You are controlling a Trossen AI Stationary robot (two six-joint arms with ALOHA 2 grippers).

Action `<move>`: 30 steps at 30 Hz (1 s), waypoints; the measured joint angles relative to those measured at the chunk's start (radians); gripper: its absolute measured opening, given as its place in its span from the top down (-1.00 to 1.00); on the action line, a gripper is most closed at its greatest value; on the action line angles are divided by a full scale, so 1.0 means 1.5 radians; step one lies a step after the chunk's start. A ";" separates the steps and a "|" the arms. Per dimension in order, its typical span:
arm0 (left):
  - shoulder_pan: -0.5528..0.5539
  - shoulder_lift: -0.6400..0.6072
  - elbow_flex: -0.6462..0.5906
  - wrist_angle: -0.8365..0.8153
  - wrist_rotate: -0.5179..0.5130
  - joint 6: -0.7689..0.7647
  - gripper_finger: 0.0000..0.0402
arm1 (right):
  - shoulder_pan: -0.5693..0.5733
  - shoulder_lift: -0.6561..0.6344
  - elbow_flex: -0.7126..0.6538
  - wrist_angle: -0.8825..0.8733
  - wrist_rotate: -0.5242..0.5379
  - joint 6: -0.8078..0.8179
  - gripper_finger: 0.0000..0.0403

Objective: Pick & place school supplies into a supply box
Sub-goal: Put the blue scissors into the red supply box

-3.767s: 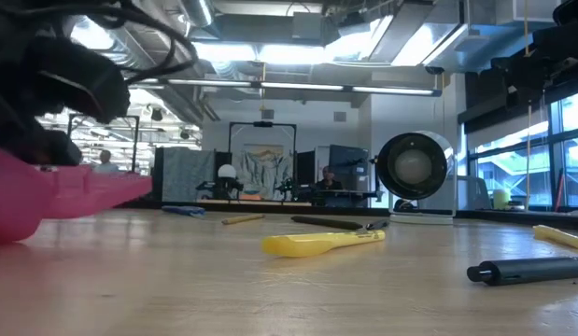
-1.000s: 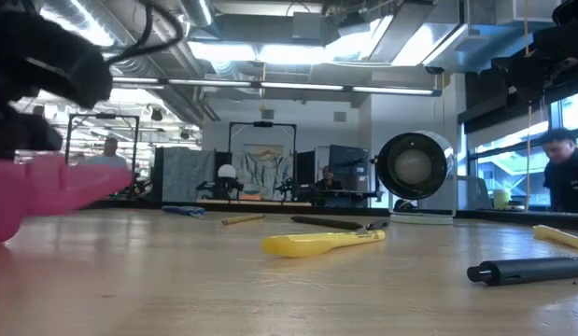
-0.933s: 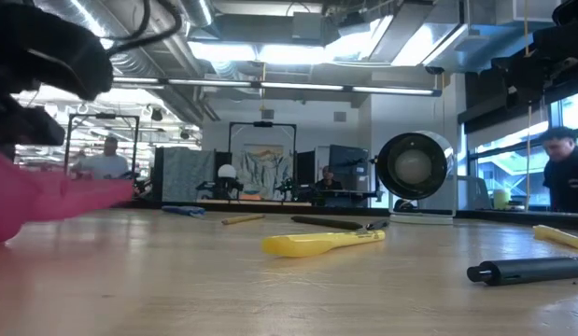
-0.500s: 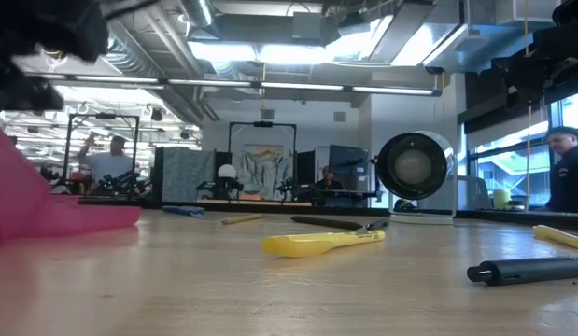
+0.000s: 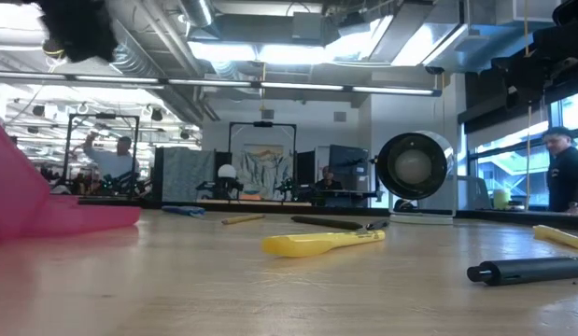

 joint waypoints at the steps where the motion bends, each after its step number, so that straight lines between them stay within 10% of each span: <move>1: 0.004 -0.001 0.000 0.019 -0.008 0.018 0.61 | 0.000 0.000 0.000 0.000 0.000 0.000 -0.20; 12: 0.076 0.000 0.000 0.103 -0.013 0.209 0.60 | 0.000 0.000 0.000 0.000 0.000 -0.004 -0.20; 19: 0.239 0.001 0.000 0.048 0.134 0.275 0.60 | 0.000 0.000 0.000 0.000 0.000 -0.017 -0.20; 30: 0.398 0.001 0.000 0.122 0.027 0.500 0.59 | 0.000 0.000 0.000 0.000 0.000 -0.019 -0.20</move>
